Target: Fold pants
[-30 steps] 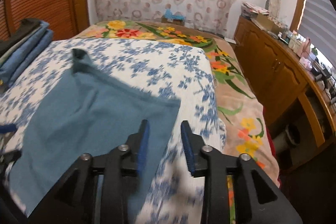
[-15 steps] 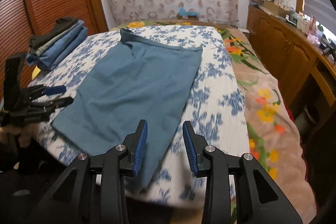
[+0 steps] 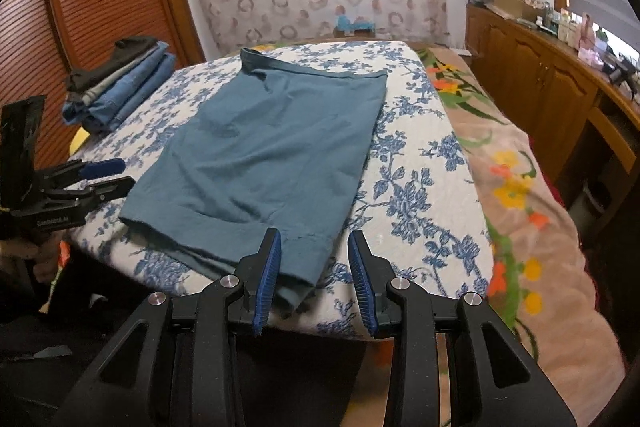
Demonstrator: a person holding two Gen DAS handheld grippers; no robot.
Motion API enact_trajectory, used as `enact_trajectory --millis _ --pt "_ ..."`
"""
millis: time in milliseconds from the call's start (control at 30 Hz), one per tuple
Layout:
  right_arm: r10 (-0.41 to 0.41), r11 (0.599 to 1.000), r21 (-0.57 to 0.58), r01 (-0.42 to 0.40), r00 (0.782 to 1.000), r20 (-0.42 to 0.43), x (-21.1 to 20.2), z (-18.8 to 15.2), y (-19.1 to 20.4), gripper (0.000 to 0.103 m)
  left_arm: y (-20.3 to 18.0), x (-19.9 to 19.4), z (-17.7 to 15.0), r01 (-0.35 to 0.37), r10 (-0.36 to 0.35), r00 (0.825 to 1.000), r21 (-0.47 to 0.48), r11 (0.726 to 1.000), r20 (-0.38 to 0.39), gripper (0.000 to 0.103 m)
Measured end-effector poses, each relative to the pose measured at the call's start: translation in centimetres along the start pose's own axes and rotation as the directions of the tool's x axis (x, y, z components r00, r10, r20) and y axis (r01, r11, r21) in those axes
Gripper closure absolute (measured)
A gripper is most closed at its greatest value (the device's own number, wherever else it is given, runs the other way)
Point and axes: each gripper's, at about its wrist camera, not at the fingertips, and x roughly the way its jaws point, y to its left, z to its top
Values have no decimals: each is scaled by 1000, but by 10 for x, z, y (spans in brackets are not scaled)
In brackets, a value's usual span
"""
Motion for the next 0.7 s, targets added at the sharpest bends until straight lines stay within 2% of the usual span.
enact_trajectory --millis 167,267,367,600,667,700 --pt "5 1000 -2 -5 1000 2 0 0 4 69 -8 -9 1 44 -44 999 14 999 19 48" --pt "4 1000 -2 -4 1000 2 0 -1 5 69 -16 -6 -2 77 -77 997 24 997 2 49" --pt "2 1000 -3 -2 1000 3 0 -1 5 69 -19 2 -6 92 -91 995 19 996 -26 57" --pt "4 1000 6 -4 1000 -3 2 -5 5 69 -17 10 -11 130 -131 990 -19 991 -53 65" --pt "4 1000 11 -4 1000 0 1 -5 5 69 -18 11 -13 145 -146 988 -19 989 -51 76" --pt "5 1000 13 -5 1000 1 1 -5 4 69 -19 10 -13 143 -144 989 -15 990 -44 78"
